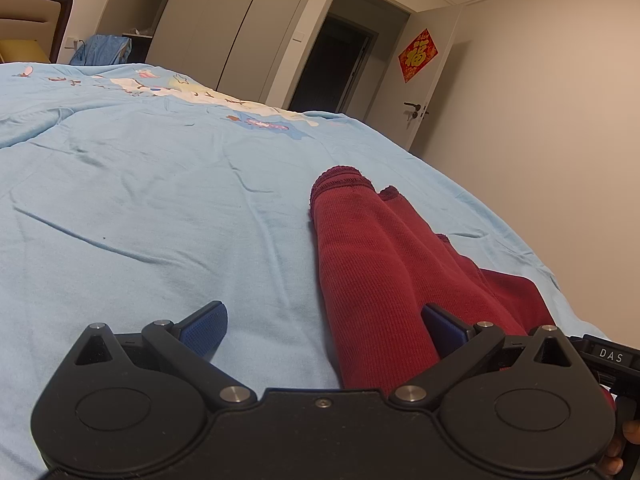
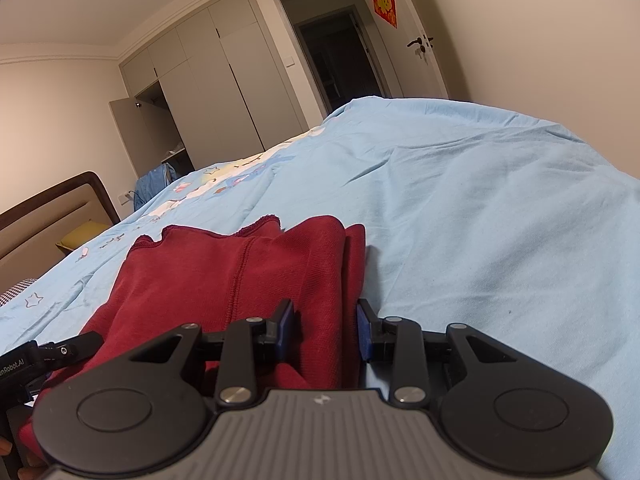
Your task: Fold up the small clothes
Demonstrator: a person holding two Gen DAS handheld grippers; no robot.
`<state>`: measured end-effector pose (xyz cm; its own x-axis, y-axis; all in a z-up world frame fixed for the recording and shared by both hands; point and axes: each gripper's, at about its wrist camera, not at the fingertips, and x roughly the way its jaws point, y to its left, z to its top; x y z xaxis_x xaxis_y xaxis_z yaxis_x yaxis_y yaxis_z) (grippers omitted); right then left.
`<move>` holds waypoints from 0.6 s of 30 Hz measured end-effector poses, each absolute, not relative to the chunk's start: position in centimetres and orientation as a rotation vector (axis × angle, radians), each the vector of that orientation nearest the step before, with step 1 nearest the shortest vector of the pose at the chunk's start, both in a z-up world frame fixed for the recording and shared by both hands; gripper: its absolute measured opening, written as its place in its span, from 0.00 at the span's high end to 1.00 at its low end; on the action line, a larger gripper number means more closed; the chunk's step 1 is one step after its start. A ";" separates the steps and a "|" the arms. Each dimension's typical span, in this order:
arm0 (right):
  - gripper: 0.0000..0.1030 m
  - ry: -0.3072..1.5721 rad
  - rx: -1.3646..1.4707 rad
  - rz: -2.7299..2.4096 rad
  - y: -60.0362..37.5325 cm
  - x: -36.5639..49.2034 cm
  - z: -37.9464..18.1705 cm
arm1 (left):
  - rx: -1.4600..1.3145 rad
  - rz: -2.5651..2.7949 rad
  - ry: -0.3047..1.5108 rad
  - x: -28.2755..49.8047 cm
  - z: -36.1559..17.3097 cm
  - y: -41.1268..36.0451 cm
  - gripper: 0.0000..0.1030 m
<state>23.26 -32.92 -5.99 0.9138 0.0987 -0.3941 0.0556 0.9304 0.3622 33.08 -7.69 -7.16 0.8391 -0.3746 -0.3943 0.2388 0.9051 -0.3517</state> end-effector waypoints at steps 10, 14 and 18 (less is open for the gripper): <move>0.65 0.403 0.386 0.029 -33.0 23.0 -6.3 | -0.299 -0.355 0.551 33.4 -5.8 -7.8 0.18; 0.65 0.403 0.403 0.035 -33.2 23.0 -6.4 | -0.308 -0.389 0.639 33.9 -4.8 -8.3 0.28; 0.64 0.401 0.432 0.047 -33.6 22.9 -6.6 | -0.378 -0.423 0.706 34.4 -4.6 -8.2 0.52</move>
